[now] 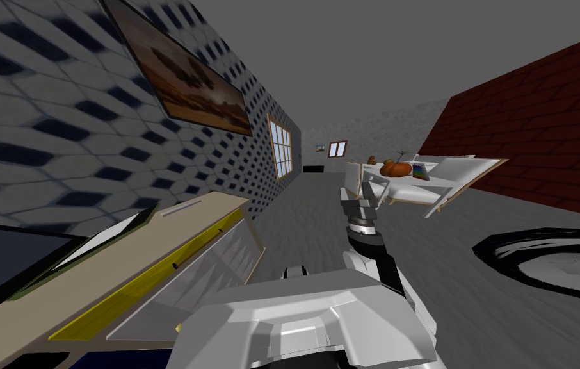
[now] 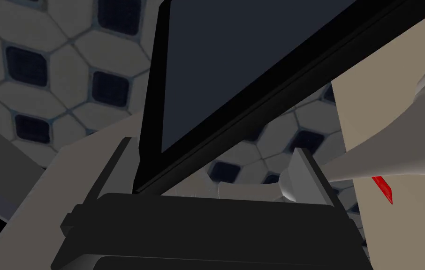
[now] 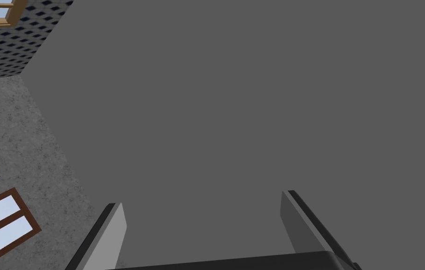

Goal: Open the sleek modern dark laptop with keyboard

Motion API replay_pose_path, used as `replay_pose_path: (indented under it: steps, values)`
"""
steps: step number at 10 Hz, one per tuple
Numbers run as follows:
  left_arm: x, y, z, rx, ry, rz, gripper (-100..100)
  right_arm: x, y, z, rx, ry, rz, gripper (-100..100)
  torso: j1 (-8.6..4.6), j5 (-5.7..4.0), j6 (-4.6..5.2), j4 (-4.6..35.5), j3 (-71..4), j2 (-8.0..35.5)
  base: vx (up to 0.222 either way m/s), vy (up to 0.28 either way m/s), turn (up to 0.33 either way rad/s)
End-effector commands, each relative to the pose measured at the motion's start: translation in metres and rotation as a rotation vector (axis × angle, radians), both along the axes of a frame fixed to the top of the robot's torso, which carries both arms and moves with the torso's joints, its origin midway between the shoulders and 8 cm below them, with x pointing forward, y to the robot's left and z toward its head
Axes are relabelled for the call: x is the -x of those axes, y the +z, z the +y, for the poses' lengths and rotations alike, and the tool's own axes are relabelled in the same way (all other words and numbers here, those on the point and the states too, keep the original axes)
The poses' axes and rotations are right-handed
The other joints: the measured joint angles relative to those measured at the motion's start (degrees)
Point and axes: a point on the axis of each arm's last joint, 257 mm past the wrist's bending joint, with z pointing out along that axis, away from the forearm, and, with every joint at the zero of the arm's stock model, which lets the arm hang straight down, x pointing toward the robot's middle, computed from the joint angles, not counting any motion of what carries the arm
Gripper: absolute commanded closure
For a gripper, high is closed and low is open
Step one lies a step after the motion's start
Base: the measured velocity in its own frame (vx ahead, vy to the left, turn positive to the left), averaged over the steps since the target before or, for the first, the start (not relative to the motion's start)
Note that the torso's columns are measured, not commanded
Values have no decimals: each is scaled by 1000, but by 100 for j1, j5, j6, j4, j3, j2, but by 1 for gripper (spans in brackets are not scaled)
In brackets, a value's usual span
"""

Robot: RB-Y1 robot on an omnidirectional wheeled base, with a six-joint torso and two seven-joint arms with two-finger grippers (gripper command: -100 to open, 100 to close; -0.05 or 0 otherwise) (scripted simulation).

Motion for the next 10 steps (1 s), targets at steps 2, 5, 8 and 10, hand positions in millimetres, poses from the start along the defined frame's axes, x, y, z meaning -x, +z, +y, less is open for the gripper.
replay_pose_path:
  steps: [2, 5, 8, 10]
  values:
    - [10, 51, 10, -41, -2, -60, -100, 0, 0, 0, 0, 0, 0, 0, -38, -13, 15, -7, -12, -16, 17, -82, -278]
    - [28, 42, 12, -33, 8, -4, -100, 0, 0, 0, 0, 0, 0, 0, -5, -5, -1, -1, -3, -4, 6, -22, 8]
    - [17, -3, 2, 3, 7, 33, 100, 0, 0, 0, 0, 0, 0, 0, 34, 29, -26, 1, 11, 6, -6, 73, 171]
    - [5, 0, 0, 0, 5, 14, 100, 0, 0, 0, 0, 0, 0, 0, 99, 124, -15, -10, 33, 9, -15, 30, 10]
